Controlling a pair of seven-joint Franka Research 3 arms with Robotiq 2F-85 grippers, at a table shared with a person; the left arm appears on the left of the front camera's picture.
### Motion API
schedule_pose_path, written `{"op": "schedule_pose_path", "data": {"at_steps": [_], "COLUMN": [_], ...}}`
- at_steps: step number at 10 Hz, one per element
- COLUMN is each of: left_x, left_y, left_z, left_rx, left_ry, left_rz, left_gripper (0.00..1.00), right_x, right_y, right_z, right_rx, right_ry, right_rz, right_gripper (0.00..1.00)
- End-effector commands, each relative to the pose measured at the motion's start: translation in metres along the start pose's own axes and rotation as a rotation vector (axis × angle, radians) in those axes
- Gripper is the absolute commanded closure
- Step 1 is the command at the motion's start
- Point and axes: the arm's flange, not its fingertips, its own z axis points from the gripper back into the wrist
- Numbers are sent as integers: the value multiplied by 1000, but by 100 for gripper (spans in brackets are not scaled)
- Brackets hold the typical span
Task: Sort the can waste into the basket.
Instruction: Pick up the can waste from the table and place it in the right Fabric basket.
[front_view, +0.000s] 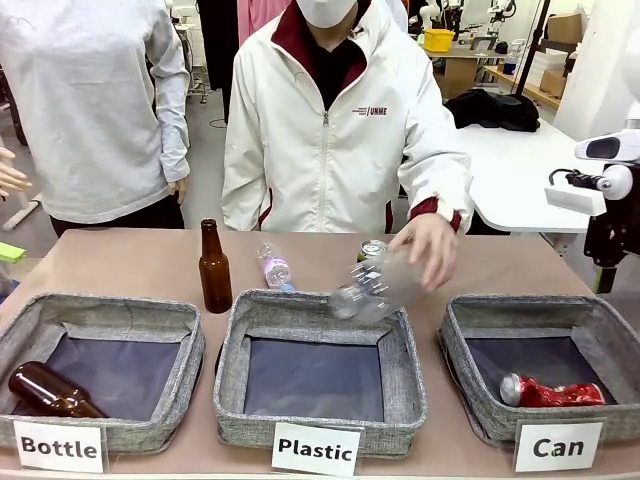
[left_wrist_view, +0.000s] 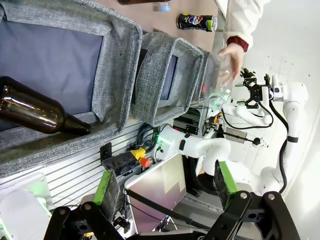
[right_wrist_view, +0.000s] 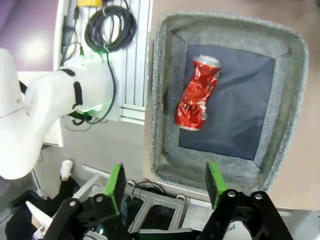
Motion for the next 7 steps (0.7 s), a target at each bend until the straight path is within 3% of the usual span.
{"op": "schedule_pose_path", "data": {"at_steps": [1, 2, 3, 4, 5, 7], "left_x": [-1, -1, -1, -1, -1, -1], "left_y": [1, 1, 1, 1, 1, 1], "left_z": [1, 1, 1, 1, 1, 1], "left_rx": [1, 1, 1, 1, 1, 1], "left_ry": [0, 0, 0, 0, 0, 0], "left_rz": [2, 2, 2, 2, 2, 2], "left_gripper": [0, 0, 0, 0, 0, 0], "right_x": [-5, -12, -27, -52, -86, -148], "right_y": [-2, -2, 2, 10, 19, 34], "right_z": [5, 7, 10, 10, 8, 1], "right_rx": [8, 16, 43, 79, 229, 572], "right_ry": [-67, -140, -299, -519, -766, -1335], "right_rz": [-30, -84, -271, -519, -761, -945], "right_gripper": [0, 0, 0, 0, 0, 0]}}
